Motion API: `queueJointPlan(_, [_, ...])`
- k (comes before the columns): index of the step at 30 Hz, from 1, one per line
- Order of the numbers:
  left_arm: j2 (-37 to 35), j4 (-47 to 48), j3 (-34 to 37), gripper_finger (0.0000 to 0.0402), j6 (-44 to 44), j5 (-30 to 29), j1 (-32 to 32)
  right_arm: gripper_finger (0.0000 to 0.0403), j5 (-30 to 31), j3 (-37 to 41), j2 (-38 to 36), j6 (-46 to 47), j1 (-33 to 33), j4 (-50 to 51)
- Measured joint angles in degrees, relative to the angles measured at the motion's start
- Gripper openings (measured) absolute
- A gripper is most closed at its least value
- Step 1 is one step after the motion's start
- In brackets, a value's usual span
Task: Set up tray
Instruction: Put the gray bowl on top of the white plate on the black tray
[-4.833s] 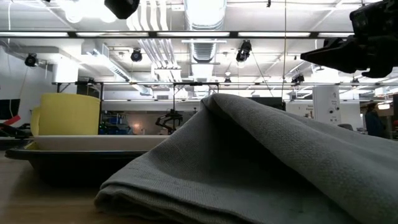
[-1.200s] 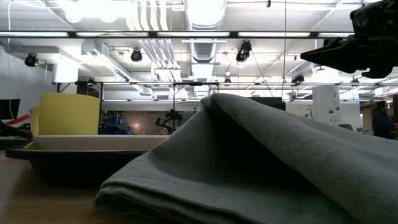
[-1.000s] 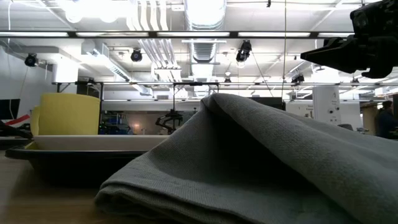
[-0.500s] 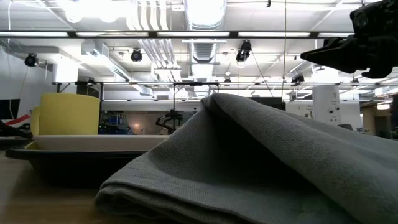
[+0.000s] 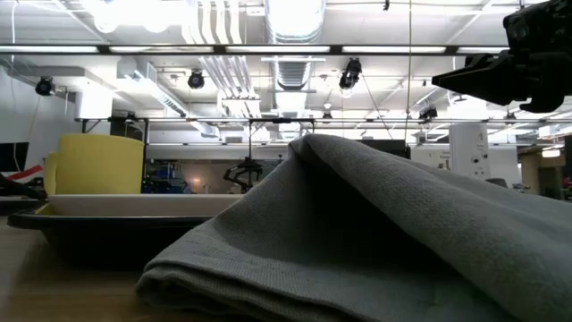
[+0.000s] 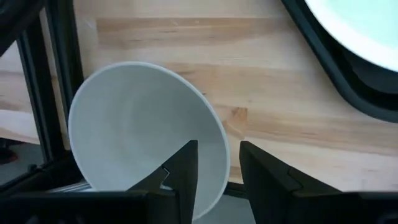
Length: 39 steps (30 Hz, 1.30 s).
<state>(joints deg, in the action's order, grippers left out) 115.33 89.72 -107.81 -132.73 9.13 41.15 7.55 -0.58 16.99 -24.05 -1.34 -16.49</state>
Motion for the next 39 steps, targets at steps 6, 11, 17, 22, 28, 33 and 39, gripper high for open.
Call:
queueJointPlan(6, [0.0,-2.5,0.6,0.0104,0.1,0.0,-1.2,0.0123,0.0,0.0,0.0,0.0,0.0,0.0])
queueJointPlan(11, [0.0,-3.1,0.0,0.0104,0.1,0.0,-2.3,0.0123,0.0,0.0,0.0,0.0,0.0,0.0])
queueJointPlan(17, [0.0,-4.7,0.0,0.0104,0.1,0.9,-3.1,0.0123,0.0,0.0,0.1,0.0,0.0,0.0])
queueJointPlan(22, [0.0,-5.2,0.5,0.0104,0.0,2.2,-3.9,0.0123,0.0,0.0,0.1,0.0,0.0,0.0])
queueJointPlan(28, [0.0,-5.4,0.3,0.0104,0.4,2.2,-4.1,0.0123,0.0,0.0,0.0,0.0,0.0,0.0])
queueJointPlan(33, [0.0,-5.8,0.2,0.0104,1.3,2.2,-3.0,0.0123,0.0,0.0,0.0,0.0,0.0,0.0])
queueJointPlan(39, [0.0,-6.7,0.2,0.0104,1.1,2.2,-1.5,0.0123,0.0,0.0,0.0,0.0,0.0,0.0])
